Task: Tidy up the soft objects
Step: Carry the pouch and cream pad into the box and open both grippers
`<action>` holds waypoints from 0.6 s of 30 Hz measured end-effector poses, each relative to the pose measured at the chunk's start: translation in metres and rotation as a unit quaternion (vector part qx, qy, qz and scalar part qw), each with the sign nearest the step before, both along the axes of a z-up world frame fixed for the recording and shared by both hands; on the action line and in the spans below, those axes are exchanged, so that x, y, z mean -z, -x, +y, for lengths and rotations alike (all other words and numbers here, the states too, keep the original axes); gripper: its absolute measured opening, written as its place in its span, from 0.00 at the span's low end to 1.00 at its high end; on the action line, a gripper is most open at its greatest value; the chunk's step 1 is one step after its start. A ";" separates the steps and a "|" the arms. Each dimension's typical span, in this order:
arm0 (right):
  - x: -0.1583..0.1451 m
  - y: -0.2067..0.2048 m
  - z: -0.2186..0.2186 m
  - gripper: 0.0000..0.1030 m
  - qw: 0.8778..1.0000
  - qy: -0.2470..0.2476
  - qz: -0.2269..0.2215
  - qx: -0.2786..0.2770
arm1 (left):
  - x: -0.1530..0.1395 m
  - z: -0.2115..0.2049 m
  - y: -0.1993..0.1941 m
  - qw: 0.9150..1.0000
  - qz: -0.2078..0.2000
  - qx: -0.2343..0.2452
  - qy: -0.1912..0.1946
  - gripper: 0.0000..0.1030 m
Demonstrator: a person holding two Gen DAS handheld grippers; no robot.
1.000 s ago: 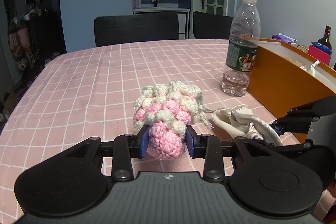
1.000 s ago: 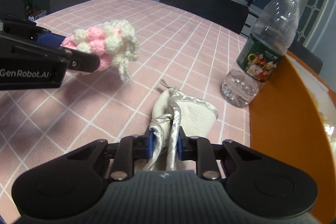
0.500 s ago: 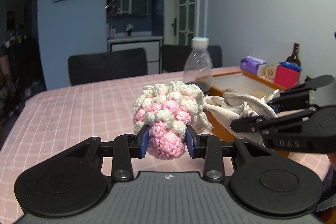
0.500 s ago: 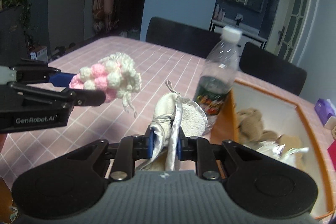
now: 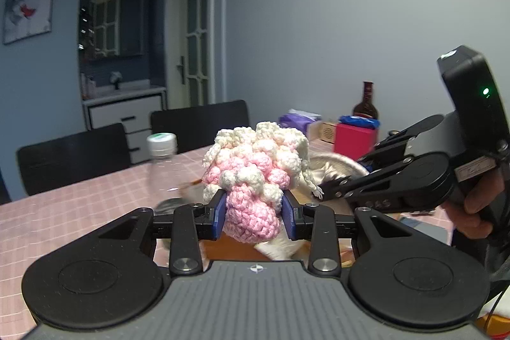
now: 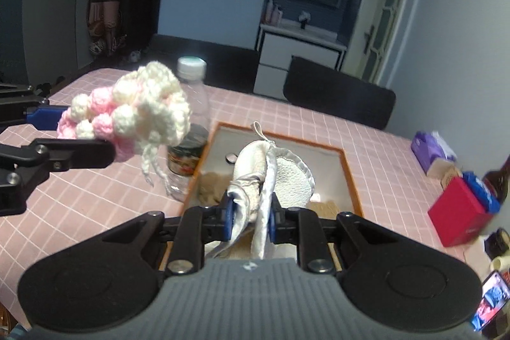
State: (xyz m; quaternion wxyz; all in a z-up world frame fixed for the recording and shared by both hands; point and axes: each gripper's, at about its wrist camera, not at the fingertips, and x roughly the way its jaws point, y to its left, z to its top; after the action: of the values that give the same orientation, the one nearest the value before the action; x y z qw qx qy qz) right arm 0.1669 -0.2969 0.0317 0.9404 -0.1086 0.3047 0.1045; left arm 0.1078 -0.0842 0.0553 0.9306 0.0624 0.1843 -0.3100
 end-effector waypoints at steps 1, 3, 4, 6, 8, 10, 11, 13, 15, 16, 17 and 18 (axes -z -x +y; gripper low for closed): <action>0.003 -0.003 -0.006 0.18 1.000 -0.002 0.008 0.004 | 0.001 -0.007 -0.005 1.000 0.007 0.010 0.001 0.39; 0.008 -0.011 -0.017 0.18 1.000 0.001 0.020 0.012 | 0.004 -0.022 -0.014 1.000 0.021 0.023 -0.003 0.39; 0.011 -0.014 -0.022 0.19 1.000 0.005 0.026 0.015 | 0.006 -0.028 -0.018 0.999 0.028 0.029 -0.005 0.39; 0.017 -0.022 -0.034 0.19 0.999 0.012 0.040 0.024 | 0.011 -0.038 -0.027 0.998 0.047 0.039 -0.010 0.39; 0.023 -0.030 -0.044 0.19 0.998 0.012 0.062 0.026 | 0.017 -0.048 -0.037 0.996 0.072 0.050 -0.017 0.39; 0.029 -0.034 -0.055 0.19 0.996 0.000 0.090 0.024 | 0.024 -0.056 -0.043 0.993 0.094 0.061 -0.024 0.39; 0.033 -0.037 -0.058 0.19 0.994 -0.003 0.102 0.023 | 0.028 -0.059 -0.045 0.992 0.103 0.065 -0.031 0.39; 0.043 -0.041 -0.061 0.19 0.992 -0.006 0.123 0.019 | 0.036 -0.067 -0.048 0.990 0.114 0.073 -0.047 0.39; 0.052 -0.043 -0.060 0.19 0.990 -0.010 0.138 0.016 | 0.045 -0.073 -0.050 0.987 0.127 0.076 -0.060 0.39; 0.057 -0.044 -0.060 0.20 0.990 -0.010 0.143 0.014 | 0.049 -0.075 -0.052 0.986 0.134 0.077 -0.065 0.39; 0.060 -0.046 -0.059 0.20 0.989 -0.011 0.147 0.012 | 0.053 -0.076 -0.054 0.985 0.141 0.076 -0.069 0.39; 0.063 -0.049 -0.058 0.20 0.988 -0.011 0.152 0.010 | 0.057 -0.078 -0.057 0.983 0.147 0.075 -0.075 0.39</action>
State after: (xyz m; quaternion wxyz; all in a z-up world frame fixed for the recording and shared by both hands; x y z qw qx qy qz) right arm 0.2162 -0.3549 -0.0310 0.8853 -0.0781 0.4442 0.1138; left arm 0.1643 -0.1623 -0.0014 0.8599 0.0997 0.3369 -0.3702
